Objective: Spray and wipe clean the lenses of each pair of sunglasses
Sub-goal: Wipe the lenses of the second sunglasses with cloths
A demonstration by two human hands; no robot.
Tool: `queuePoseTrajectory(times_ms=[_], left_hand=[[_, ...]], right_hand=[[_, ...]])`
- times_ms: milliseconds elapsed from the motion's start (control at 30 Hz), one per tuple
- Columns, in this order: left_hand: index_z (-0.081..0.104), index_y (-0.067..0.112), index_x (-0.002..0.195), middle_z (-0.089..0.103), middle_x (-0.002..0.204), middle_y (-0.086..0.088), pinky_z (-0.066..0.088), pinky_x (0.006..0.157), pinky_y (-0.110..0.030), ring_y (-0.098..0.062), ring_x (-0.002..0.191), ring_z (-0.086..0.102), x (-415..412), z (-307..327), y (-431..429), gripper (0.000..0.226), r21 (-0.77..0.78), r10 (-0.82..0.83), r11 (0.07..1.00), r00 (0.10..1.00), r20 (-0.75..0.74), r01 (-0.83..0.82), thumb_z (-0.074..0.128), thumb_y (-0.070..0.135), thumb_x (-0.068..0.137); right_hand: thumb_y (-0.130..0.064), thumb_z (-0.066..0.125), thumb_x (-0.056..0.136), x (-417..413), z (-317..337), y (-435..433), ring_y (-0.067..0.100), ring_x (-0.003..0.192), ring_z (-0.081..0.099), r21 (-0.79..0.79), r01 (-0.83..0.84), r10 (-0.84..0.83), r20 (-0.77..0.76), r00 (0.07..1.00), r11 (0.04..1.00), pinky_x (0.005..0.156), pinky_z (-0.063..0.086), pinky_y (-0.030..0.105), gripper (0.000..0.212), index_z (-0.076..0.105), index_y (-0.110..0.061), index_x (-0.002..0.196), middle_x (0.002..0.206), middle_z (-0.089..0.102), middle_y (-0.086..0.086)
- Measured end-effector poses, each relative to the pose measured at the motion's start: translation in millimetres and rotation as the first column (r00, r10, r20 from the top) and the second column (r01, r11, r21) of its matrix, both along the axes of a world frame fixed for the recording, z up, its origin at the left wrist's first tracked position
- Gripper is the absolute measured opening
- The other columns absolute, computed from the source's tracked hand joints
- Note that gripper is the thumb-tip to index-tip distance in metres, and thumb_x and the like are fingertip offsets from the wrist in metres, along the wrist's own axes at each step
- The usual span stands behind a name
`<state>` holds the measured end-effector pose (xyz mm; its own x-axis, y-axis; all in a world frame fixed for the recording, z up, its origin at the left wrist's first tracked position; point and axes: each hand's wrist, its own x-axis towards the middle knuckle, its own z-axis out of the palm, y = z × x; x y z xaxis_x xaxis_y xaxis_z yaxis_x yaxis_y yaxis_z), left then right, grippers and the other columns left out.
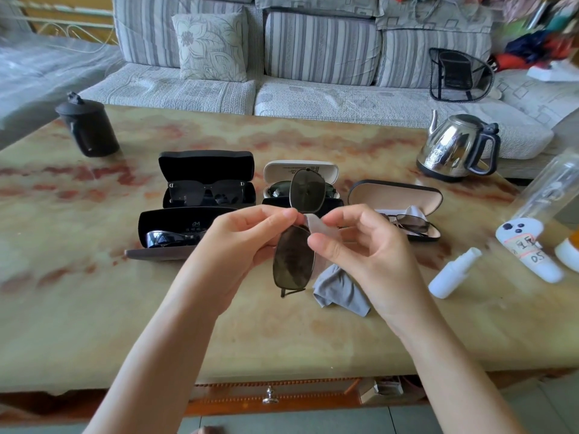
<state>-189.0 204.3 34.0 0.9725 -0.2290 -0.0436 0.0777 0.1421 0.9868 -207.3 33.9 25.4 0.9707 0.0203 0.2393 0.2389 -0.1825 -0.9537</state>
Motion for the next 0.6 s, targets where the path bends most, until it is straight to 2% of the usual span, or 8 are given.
queuePoseTrajectory(times_ms=[67,133,300,433,600], left_hand=[[0.072,0.007,0.091,0.073,0.1,-0.015,0.055,0.086,-0.03,-0.019,0.088,0.068,-0.5,0.4,0.2,0.031,0.004,-0.012,1.0,1.0,0.002,0.012,0.062,0.032,0.077],[0.073,0.008,0.089,0.074,0.095,-0.013,0.055,0.082,-0.026,-0.018,0.086,0.067,-0.9,0.8,0.3,0.03,-0.002,-0.01,1.0,1.0,-0.004,0.01,0.062,0.033,0.075],[0.074,0.014,0.083,0.073,0.082,-0.003,0.055,0.071,-0.02,-0.011,0.077,0.067,-1.7,2.2,1.9,0.025,-0.003,-0.03,1.0,0.999,-0.025,0.03,0.061,0.033,0.073],[0.073,0.011,0.085,0.072,0.081,-0.003,0.055,0.067,-0.019,-0.01,0.074,0.066,-1.4,3.2,2.6,0.025,-0.038,-0.065,0.997,0.997,-0.043,0.064,0.059,0.03,0.078],[0.072,0.012,0.088,0.07,0.084,-0.003,0.054,0.066,-0.018,-0.011,0.076,0.065,0.2,3.0,4.9,0.029,-0.034,-0.059,0.998,0.998,-0.032,0.058,0.059,0.034,0.075]], right_hand=[[-0.034,0.074,0.069,-0.5,-1.9,-0.1,0.007,0.077,0.065,0.039,-0.03,0.031,-0.011,0.999,0.999,0.072,0.049,0.017,0.018,0.07,-0.021,0.08,0.078,0.07,-0.006],[-0.032,0.07,0.072,-0.6,-2.9,-1.4,0.005,0.076,0.065,0.076,-0.037,0.039,-0.025,0.999,0.996,0.072,0.049,0.015,0.016,0.071,-0.017,0.079,0.076,0.07,-0.007],[-0.035,0.061,0.081,-1.7,-1.8,-4.6,0.008,0.072,0.06,0.133,0.002,0.008,-0.072,0.997,0.991,0.067,0.047,0.018,0.023,0.069,-0.014,0.077,0.072,0.066,-0.005],[-0.035,0.057,0.084,-5.5,3.6,0.7,0.015,0.064,0.052,0.222,-0.008,0.038,-0.129,0.991,0.975,0.052,0.044,0.018,0.031,0.064,-0.009,0.07,0.07,0.057,0.006],[-0.034,0.064,0.085,-3.9,4.8,2.6,0.026,0.076,0.052,0.338,0.006,0.07,-0.212,0.975,0.941,0.064,0.04,0.033,0.029,0.071,-0.007,0.077,0.079,0.061,0.015]])
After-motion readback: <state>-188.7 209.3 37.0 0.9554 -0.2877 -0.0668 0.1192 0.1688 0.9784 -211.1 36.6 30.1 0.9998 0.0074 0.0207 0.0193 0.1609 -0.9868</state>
